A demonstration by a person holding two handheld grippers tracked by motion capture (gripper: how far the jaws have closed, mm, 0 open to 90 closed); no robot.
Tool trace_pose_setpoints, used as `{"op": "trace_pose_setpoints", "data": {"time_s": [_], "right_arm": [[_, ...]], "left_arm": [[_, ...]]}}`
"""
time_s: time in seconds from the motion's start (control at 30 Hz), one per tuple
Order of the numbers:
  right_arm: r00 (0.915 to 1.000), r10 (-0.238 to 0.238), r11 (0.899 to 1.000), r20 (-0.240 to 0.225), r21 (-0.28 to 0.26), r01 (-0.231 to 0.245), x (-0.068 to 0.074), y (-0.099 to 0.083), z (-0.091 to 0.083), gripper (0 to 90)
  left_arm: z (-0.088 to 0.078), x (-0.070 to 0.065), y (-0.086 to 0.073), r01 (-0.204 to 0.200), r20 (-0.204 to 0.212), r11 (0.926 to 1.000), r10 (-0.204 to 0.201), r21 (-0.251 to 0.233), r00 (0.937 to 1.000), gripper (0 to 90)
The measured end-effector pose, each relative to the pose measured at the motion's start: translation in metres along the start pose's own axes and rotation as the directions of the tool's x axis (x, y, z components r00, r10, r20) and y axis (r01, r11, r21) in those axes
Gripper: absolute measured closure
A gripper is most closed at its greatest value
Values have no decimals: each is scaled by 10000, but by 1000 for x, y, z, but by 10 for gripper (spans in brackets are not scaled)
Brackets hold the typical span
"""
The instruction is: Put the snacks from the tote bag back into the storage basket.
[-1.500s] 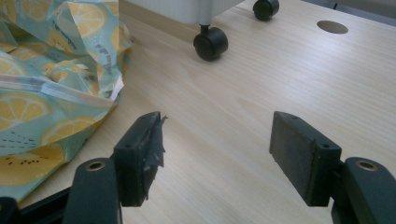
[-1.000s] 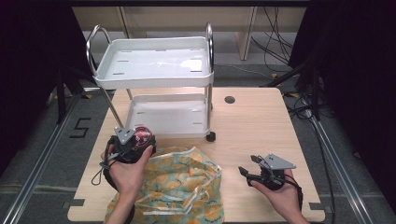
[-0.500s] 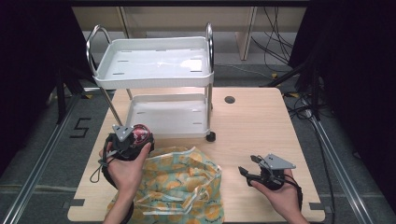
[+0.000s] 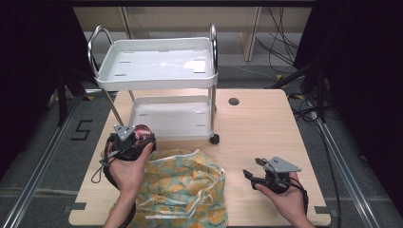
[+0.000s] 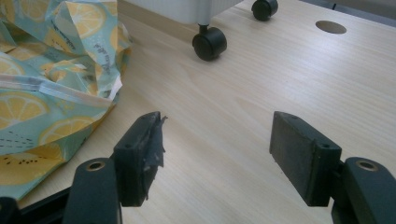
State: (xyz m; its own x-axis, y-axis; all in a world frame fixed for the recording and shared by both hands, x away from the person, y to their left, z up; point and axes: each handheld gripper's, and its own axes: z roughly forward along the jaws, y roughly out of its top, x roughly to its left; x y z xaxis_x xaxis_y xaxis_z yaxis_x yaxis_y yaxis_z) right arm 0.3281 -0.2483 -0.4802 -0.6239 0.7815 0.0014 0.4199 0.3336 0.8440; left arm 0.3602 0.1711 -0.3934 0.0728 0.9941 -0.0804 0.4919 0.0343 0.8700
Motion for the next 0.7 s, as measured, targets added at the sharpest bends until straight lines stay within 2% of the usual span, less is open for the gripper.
{"op": "trace_pose_setpoints", "data": {"time_s": [0.23,0.27,0.6,0.63,0.67,0.7], "right_arm": [[9999,-127,9999,-79,-21,127,0,0,1,354],[10000,-72,10000,-10,-5,72,0,0,0,354],[10000,15,10000,-7,-1,-15,1,0,0,354],[9992,-392,9991,-92,-153,390,-3,1,1,354],[9999,-93,9999,-46,-87,93,0,0,1,354],[9999,-93,9999,-46,-87,93,0,0,1,354]], "left_arm": [[2,0,1,-17,-198,10000,15,-65,9998,254],[3,0,1,-8,-321,10000,6,-69,9995,254],[6,1,1,-8,-378,10000,7,-31,9993,254],[6,1,2,14,-392,10000,-16,-55,9992,255],[7,1,2,33,-403,10000,-35,-64,9992,254],[7,1,2,33,-403,10000,-35,-64,9992,255]]}}
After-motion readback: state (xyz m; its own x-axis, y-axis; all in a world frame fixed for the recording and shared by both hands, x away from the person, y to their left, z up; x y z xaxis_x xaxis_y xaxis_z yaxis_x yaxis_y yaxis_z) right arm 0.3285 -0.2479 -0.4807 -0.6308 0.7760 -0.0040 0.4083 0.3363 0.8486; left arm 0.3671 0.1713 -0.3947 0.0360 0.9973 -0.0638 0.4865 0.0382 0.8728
